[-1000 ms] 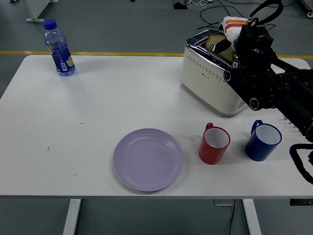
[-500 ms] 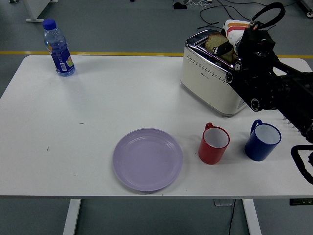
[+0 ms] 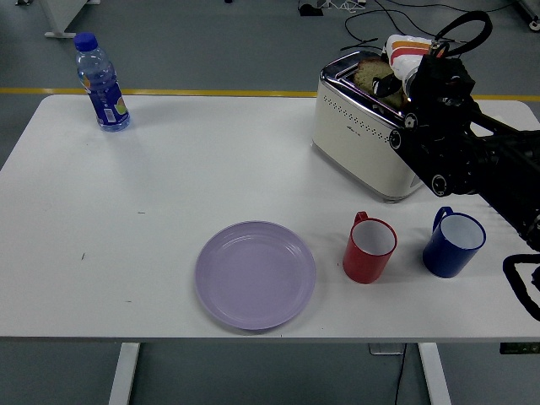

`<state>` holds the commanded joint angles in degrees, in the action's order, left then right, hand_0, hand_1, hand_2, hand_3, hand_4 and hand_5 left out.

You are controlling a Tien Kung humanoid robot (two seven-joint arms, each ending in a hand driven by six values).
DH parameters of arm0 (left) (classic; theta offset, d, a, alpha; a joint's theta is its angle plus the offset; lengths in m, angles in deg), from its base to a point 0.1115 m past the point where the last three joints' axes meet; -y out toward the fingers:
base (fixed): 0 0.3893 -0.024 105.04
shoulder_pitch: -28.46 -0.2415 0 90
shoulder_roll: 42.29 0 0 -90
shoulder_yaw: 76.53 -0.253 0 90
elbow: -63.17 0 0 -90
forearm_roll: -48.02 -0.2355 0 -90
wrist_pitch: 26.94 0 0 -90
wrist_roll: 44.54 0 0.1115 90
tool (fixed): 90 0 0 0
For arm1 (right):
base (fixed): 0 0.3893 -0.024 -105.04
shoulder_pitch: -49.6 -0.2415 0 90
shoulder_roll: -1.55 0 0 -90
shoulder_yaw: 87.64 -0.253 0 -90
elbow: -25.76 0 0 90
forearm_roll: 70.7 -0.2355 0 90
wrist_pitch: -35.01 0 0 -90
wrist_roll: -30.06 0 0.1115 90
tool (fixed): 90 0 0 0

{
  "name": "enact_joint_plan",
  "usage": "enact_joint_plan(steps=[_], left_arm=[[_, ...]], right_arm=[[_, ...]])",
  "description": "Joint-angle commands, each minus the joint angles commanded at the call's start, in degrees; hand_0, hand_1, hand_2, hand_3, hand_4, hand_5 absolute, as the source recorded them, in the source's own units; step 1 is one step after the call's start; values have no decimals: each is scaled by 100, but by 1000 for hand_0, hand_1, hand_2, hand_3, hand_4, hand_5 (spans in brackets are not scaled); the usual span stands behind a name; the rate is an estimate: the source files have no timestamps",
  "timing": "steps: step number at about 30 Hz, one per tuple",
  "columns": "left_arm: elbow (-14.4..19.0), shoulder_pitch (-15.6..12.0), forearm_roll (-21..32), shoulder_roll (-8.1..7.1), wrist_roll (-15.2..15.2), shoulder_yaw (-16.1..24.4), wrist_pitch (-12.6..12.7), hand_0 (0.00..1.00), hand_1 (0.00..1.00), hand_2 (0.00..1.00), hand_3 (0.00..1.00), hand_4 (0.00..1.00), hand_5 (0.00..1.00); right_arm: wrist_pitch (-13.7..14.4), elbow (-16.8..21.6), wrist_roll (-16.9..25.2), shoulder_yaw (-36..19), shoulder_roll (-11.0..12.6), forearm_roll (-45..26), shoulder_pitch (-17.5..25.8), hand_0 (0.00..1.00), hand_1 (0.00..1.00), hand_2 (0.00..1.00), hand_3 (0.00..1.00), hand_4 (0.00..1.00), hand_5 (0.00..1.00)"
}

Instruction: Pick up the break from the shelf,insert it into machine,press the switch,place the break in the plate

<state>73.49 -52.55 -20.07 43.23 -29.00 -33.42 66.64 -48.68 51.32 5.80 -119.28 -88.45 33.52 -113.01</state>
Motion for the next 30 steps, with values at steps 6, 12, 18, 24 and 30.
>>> enact_joint_plan(steps=[6, 12, 18, 24, 30], left_arm=[[0, -10, -42, 4, 4, 27, -3, 655, 596, 592, 597, 332, 927], [0, -19, -80, -6, 3, 50, -6, 654, 594, 593, 597, 332, 926], [0, -34, -108, -12, 4, 78, -10, 655, 596, 593, 596, 331, 926], [0, -35, -82, -15, -1, 72, -7, 655, 596, 593, 596, 332, 928], [0, -44, -50, -24, -5, 74, -3, 653, 596, 594, 596, 332, 929]], right_arm=[[43, 36, 40, 0, 0, 32, 41, 269, 356, 420, 530, 458, 3], [92, 242, 41, -185, 0, 194, 17, 285, 349, 410, 521, 442, 2], [110, 481, 7, -323, 0, 268, 4, 285, 349, 411, 520, 433, 2], [260, 966, -175, -512, 240, 500, 20, 277, 335, 399, 512, 424, 2], [321, 1628, -358, -706, 680, 712, -33, 274, 332, 393, 507, 422, 2]])
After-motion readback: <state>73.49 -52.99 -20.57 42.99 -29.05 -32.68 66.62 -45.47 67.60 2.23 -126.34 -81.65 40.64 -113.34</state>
